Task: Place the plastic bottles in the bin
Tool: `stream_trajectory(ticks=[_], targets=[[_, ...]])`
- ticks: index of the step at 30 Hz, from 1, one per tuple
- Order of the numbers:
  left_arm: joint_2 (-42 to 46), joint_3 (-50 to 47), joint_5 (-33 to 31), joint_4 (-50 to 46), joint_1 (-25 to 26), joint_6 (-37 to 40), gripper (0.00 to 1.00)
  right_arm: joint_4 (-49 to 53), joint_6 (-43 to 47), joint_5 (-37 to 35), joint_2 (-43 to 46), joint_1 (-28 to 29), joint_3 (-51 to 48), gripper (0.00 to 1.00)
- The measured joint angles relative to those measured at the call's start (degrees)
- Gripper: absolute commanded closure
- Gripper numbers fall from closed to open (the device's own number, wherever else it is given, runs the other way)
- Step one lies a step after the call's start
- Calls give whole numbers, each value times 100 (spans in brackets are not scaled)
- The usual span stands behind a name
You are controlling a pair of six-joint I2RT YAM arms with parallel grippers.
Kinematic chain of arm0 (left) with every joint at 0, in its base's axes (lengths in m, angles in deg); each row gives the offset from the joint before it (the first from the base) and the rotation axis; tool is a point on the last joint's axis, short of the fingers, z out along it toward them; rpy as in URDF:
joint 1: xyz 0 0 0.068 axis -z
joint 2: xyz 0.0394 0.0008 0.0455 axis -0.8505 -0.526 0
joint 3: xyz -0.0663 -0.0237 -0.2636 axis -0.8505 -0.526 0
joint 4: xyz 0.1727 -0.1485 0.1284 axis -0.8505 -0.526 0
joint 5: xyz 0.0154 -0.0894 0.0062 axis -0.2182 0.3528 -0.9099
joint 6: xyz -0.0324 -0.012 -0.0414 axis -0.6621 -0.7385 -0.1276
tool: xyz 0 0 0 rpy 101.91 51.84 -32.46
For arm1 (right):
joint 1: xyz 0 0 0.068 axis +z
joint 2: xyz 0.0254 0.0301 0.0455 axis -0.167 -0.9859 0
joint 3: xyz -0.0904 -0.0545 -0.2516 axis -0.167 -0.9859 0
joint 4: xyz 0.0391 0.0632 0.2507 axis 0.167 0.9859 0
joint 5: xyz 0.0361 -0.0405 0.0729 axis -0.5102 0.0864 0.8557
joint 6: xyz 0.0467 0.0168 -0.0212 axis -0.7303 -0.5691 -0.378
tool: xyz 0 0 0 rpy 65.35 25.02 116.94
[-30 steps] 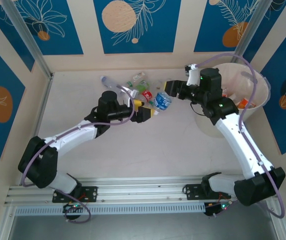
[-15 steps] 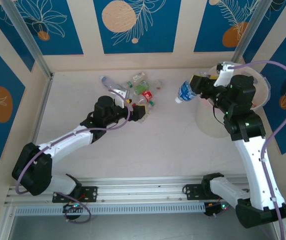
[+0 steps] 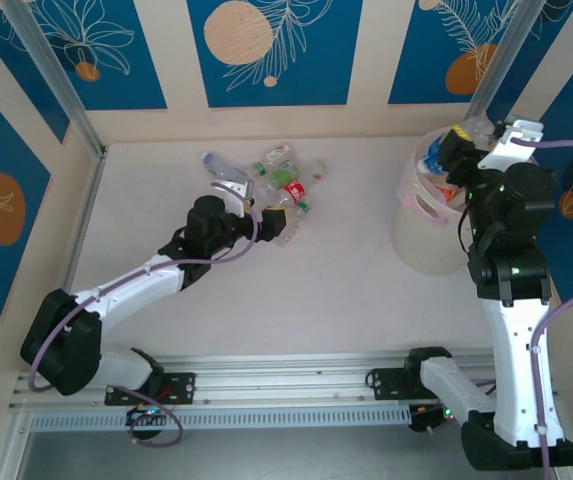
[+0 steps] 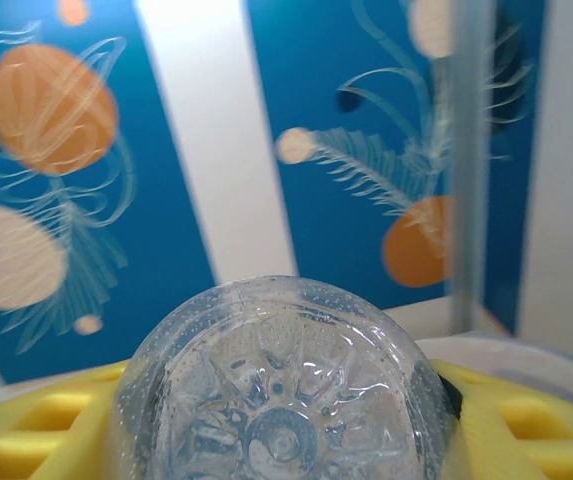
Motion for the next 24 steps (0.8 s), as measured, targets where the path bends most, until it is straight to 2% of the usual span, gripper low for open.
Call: stream_trajectory(ticks=[8,14,20,24], targets=[[9,-22,-144,-4,0,0,0,-341,-70,-186,-240,-1303,-210,56],[7,-22,-149,-2,0,0,0,-485,-575,-46,-426,-2247,-498,55],[-61,-22,-146,-4,0,0,0,-662,-1329,603,-741,-2935,-734,55],[-153,-22,-144,2,0,0,0,-935,-1731,1300,-1113,-3084,-732,54]])
